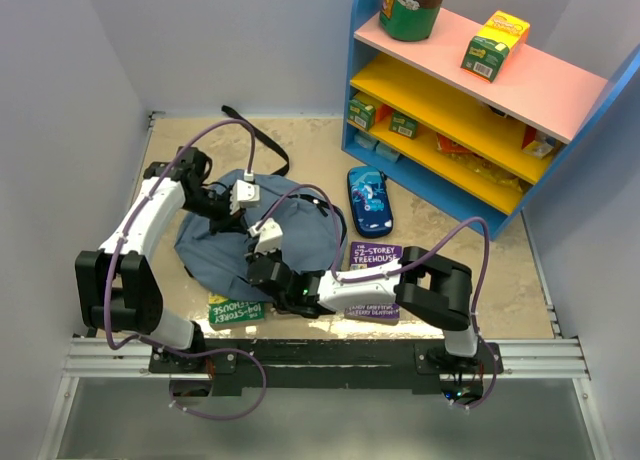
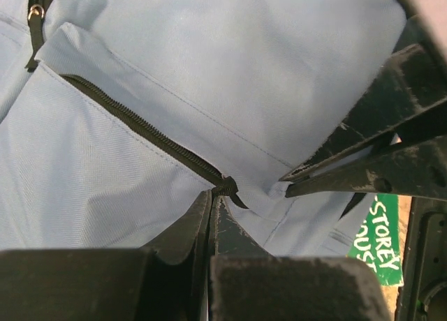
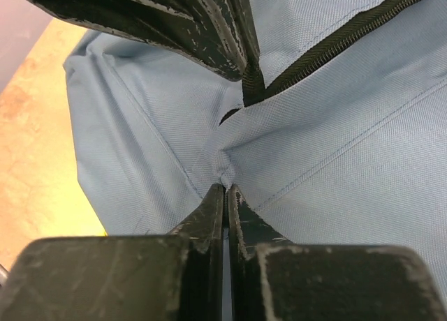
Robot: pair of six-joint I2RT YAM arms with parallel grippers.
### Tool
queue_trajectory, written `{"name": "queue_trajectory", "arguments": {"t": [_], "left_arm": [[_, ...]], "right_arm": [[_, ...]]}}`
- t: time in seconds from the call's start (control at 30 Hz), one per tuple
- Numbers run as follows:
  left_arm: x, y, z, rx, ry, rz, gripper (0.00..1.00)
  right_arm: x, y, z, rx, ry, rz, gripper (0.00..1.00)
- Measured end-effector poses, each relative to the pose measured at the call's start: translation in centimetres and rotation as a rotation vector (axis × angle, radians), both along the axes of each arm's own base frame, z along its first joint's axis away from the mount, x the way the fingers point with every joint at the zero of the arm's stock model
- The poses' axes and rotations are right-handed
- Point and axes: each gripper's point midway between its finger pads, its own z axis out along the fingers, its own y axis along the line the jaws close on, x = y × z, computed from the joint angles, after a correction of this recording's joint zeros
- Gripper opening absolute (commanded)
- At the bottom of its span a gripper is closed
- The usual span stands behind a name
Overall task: Pack the student bag
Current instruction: Zip the student bag at the center of the board.
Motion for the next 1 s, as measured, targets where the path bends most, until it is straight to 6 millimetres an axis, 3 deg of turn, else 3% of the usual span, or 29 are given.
{"name": "queue_trajectory", "arguments": {"t": [0.47, 0.73, 1.0], "left_arm": [[2.1, -0.4, -0.7, -0.027, 0.043, 0.149, 0.0], [2.2, -0.5, -0.7, -0.031, 0.065, 0.173, 0.0], [1.3, -1.0, -0.6, -0.048, 0.095, 0.15, 0.0]], "right_arm": [[-1.7, 0.3, 0.0, -0.036, -0.055, 0.036, 0.0], [-1.9, 0.2, 0.3, -0.049, -0.073, 0.038, 0.0], [-3.6, -2.0, 1.7, -0.04, -0.077, 0.053, 0.0]]}}
